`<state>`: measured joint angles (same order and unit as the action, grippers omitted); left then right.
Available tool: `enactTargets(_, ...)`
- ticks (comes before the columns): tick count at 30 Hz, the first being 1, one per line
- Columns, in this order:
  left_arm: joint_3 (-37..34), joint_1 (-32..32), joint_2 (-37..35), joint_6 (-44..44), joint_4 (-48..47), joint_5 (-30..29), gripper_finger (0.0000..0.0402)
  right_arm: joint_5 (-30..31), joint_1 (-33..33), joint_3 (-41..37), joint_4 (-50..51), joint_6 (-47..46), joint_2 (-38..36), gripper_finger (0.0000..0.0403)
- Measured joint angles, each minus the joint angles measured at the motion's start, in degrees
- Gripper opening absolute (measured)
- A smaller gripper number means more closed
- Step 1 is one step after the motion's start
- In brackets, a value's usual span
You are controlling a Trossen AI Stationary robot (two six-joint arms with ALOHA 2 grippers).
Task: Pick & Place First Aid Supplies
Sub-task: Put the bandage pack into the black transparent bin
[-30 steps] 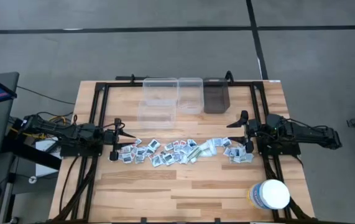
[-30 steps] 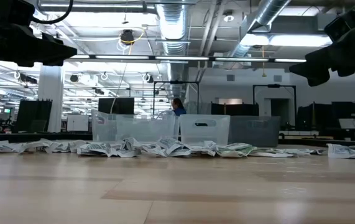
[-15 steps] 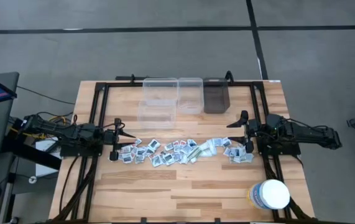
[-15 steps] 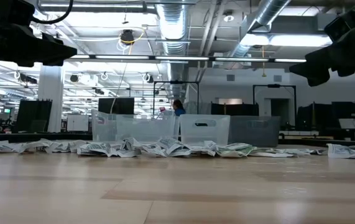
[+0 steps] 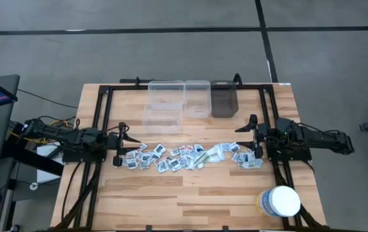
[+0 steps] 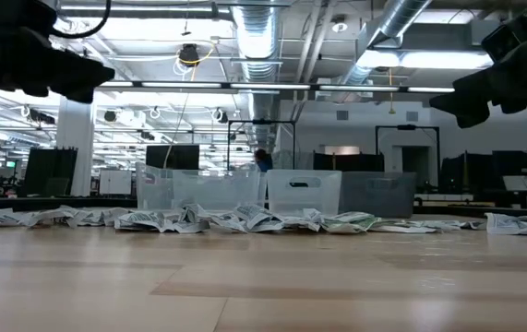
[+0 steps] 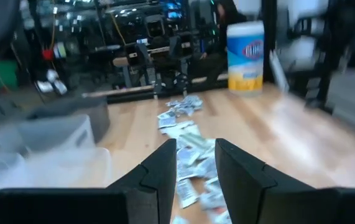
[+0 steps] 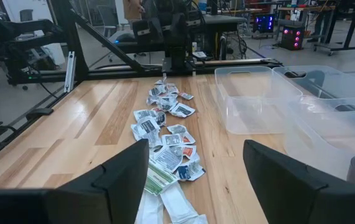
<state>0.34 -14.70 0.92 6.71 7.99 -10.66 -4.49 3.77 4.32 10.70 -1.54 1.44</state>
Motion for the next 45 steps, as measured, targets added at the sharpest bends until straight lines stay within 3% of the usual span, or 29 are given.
enactTargets(4, 0.00, 0.00, -0.01, -11.28, 1.11, 0.00, 0.0112, 0.02, 0.01, 0.00, 0.01, -0.02, 0.00, 0.0255)
enactTargets(11, 0.00, 0.00, 0.01, -14.31, 2.04, 0.01, 0.0112, 0.00, 0.24, -0.02, -0.13, 0.00, 0.00, 0.0255)
enactTargets(18, 0.00, -0.01, 0.01, -22.89, 6.84, 0.00, 0.0112, 0.12, 1.16, -0.14, -1.17, 0.00, 0.02, 0.0255)
enactTargets(22, 0.00, 0.00, 0.01, -32.07, 14.21, -0.02, 0.0112, 2.75, 2.26, -0.20, -9.32, -2.88, 0.00, 0.0255)
enactTargets(25, 0.00, 0.00, 0.00, -36.63, 21.96, -0.62, 0.0112, 9.64, 3.20, -0.17, -16.70, -4.35, 0.02, 0.0255)
enactTargets(29, 0.00, -0.02, -0.01, -34.13, 30.38, -1.08, 0.0112, 20.49, 4.25, -0.14, -25.30, -4.55, 0.01, 0.0255)
enactTargets(33, 0.00, -0.01, -0.01, -30.33, 34.92, -1.17, 0.0112, 27.22, 4.82, -0.09, -32.88, -4.55, 0.00, 0.0255)
enactTargets(41, 0.00, 0.00, -0.01, -21.73, 36.35, -3.49, 0.0112, 35.08, 5.46, -0.04, -37.48, -7.98, 0.00, 0.0255)
enactTargets(45, 0.00, 0.00, 0.01, -21.54, 36.84, -6.26, 0.0112, 35.16, 5.46, -0.04, -38.33, -10.27, 0.04, 0.0255)
